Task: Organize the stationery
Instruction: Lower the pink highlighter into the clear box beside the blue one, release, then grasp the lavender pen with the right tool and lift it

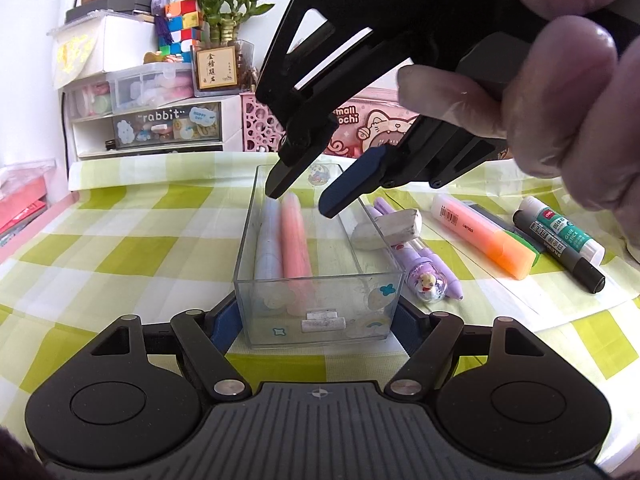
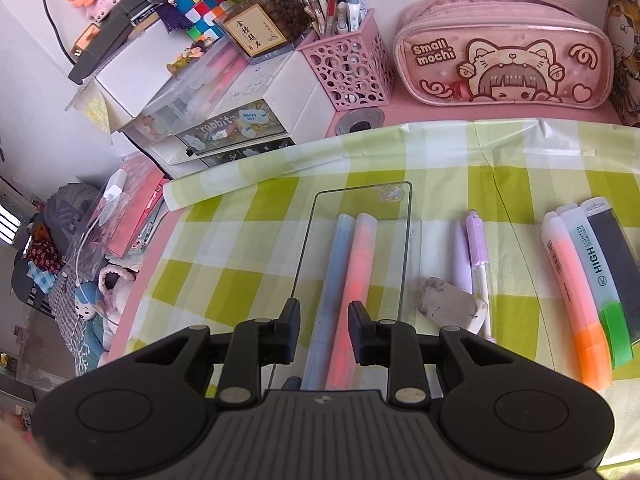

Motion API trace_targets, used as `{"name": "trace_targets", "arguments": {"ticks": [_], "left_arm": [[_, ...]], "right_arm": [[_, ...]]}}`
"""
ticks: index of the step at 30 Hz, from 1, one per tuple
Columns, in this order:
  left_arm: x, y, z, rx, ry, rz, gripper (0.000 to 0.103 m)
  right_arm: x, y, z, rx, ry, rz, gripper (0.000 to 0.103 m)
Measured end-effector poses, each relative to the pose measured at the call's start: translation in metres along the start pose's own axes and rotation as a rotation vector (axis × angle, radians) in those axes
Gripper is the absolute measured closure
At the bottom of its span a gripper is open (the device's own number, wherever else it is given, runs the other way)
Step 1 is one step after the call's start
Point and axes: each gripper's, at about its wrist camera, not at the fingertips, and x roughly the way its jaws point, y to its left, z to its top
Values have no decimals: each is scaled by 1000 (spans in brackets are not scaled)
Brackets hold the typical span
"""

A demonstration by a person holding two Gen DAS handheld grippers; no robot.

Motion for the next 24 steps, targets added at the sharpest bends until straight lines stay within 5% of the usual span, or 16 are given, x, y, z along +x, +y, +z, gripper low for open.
{"name": "trace_targets", "arguments": {"ticks": [11,24], "left_arm": [[-1,1,-1,-3,-3,-2,29],[-3,2,-3,-8,-8,-5,29]], "right_arm": [[-47,-23,-15,0,-188,-42,58],[-44,-56,-47,-35,-259,-132,52]]}}
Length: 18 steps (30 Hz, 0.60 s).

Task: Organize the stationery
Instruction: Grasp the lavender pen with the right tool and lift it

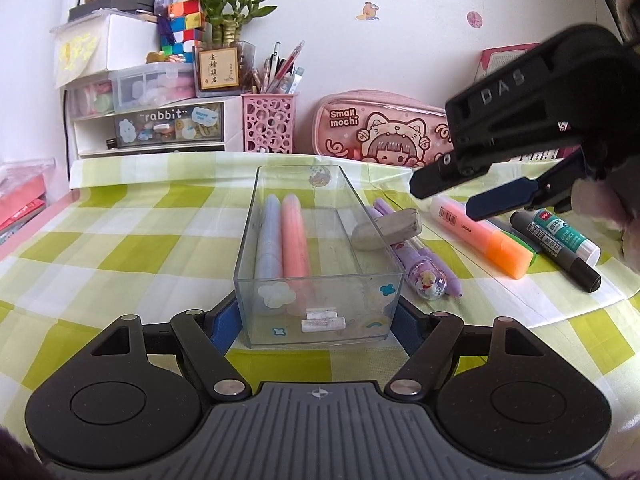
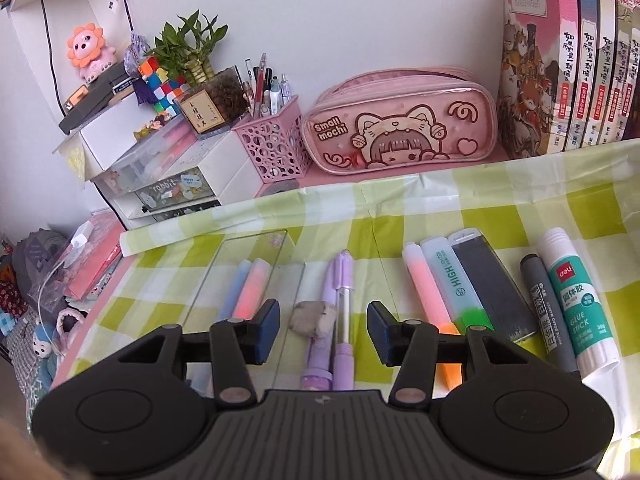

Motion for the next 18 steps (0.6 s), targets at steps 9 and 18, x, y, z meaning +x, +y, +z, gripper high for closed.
{"name": "trace_targets", "arguments": {"ticks": [9,18], "left_arm": [[0,0,0,0,0,1,29],[2,-1,2,5,3,10,29]], "right_arm": [[13,-7,-18,-61,29,-16,67],[21,-4,-24,-101,36,-21,76]]}}
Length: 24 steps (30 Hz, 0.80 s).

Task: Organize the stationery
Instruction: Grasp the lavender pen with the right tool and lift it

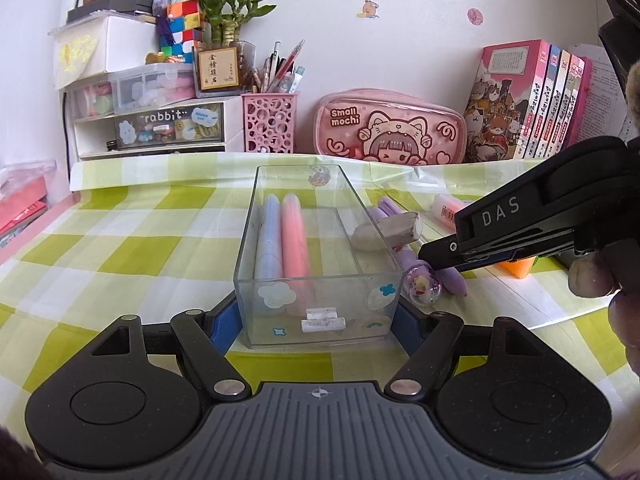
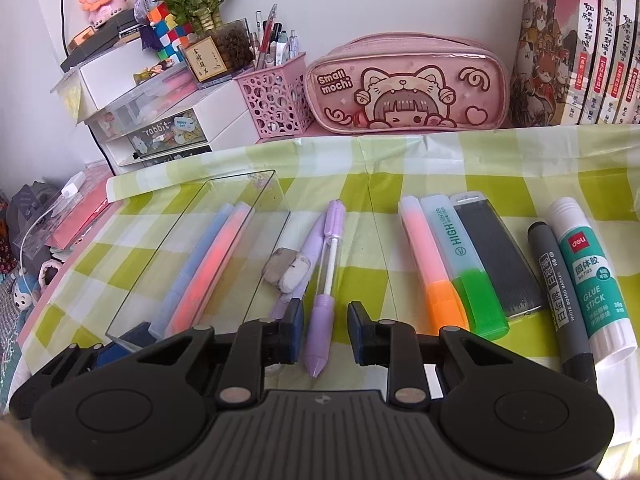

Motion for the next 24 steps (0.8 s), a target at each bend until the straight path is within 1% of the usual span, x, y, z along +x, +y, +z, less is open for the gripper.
{"name": "trace_targets", "arguments": {"ticks": [1,2,5,8,10,13,20,23,24], "left_arm": [[0,0,0,-2,0,0,29],[0,0,0,-1,0,2,29],[0,-1,0,4,0,6,29],[0,-1,0,3,-3,5,29],[0,-1,-1,6,-4,6,29],[0,-1,-1,8,-5,8,29],[0,-2,-1,17,-5,11,29],[0,-2,-1,19,-5,11,29],[0,-2,-1,18,-5,11,29]], "right_arm": [[0,0,0,-9,-3,-9,80],[0,0,0,-11,-3,-16,81],[-5,-5,0,-8,-10,-24,81],[-10,-3,3,-30,-4,-52,82],[-11,-1,5,-52,-1,-52,82],[-5,3,12,-83,13,-49,82],[23,17,25,-159,52,-105,82],[29,18,26,-168,57,-107,81],[30,18,27,-165,61,-109,83]]}}
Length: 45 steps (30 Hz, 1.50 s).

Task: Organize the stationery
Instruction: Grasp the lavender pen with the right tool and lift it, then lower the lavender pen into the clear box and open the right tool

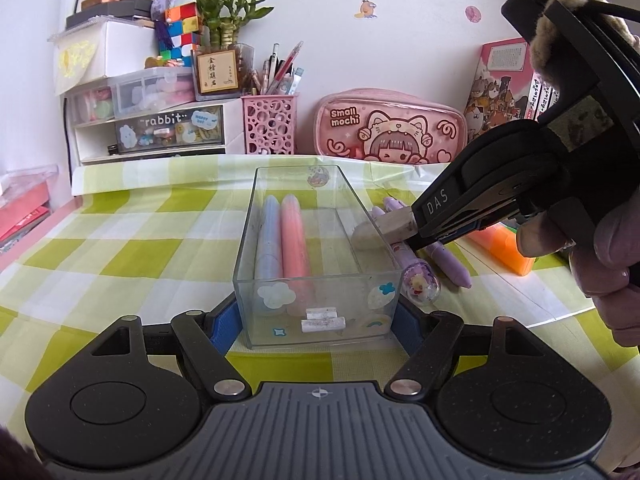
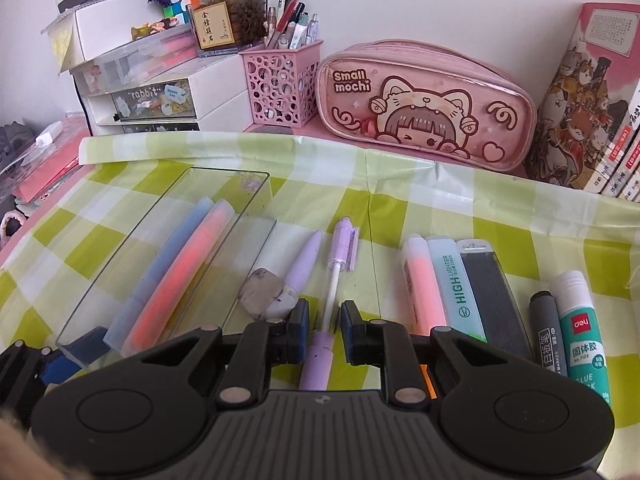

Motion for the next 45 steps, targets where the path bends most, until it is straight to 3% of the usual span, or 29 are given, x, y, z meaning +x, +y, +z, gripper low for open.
{"name": "trace_targets", "arguments": {"ticks": [6,16,24,34,45], "left_arm": [[0,0,0,1,0,1,29],[0,0,0,1,0,0,29],[0,0,0,1,0,0,29],[0,0,0,2,0,1,29],[1,0,0,-1,-1,0,29]], "right_arm": [[-3,-6,5,63,13,20,85],[-28,-12,18,135,-47,34,85],[-44,-10,25,215,-58,155,86],[-42,0,32,324,-10,298,86],[-15,12,43,403,81,277,85]]}}
